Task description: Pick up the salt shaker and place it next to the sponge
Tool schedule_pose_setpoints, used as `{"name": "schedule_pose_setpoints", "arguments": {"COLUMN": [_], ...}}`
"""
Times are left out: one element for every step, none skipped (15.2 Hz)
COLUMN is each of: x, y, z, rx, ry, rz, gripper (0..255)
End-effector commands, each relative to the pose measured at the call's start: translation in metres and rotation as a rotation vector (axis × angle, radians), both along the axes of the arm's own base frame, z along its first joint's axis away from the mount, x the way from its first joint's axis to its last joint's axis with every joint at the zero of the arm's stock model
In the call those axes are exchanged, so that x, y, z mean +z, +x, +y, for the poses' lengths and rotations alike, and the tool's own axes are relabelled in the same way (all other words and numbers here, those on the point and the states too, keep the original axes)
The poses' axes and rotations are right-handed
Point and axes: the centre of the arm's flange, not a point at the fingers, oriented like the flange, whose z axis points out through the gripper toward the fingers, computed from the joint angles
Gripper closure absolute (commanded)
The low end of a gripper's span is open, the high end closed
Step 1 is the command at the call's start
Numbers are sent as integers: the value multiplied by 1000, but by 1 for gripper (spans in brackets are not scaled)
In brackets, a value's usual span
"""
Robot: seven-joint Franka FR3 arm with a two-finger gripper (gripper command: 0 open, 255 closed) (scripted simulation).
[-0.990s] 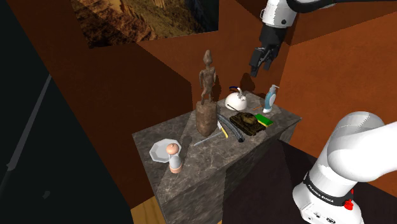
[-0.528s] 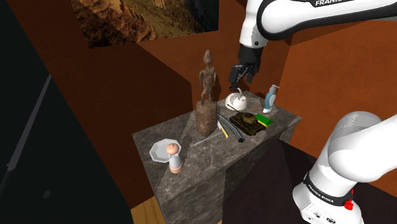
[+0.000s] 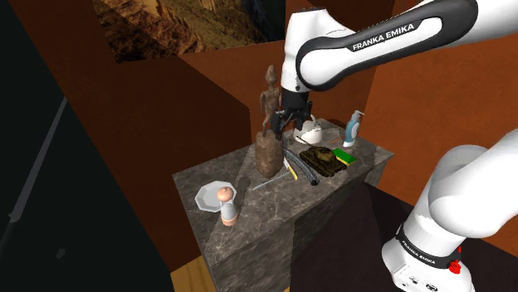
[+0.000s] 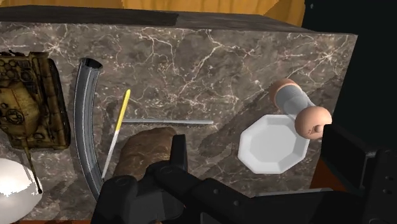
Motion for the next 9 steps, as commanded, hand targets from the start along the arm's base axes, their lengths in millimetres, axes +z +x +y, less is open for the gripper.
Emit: {"name": "schedule_pose_setpoints", "arguments": {"x": [-19,-28,-37,-46,-55,-64,-73,-82,-91], "y": [16,23,30,37,45,52,59,67,74], "z": [14,21,28,35,41,48,55,61,68], "rx": [-12,-18,-24,-30,-36,-42,-48,-54,-60], "ry": [3,4,4,5,6,7,7,8,9], "rz": [3,5,7,9,11,13,15,17,19], "gripper": [0,0,0,0,0,0,0,0,0]}}
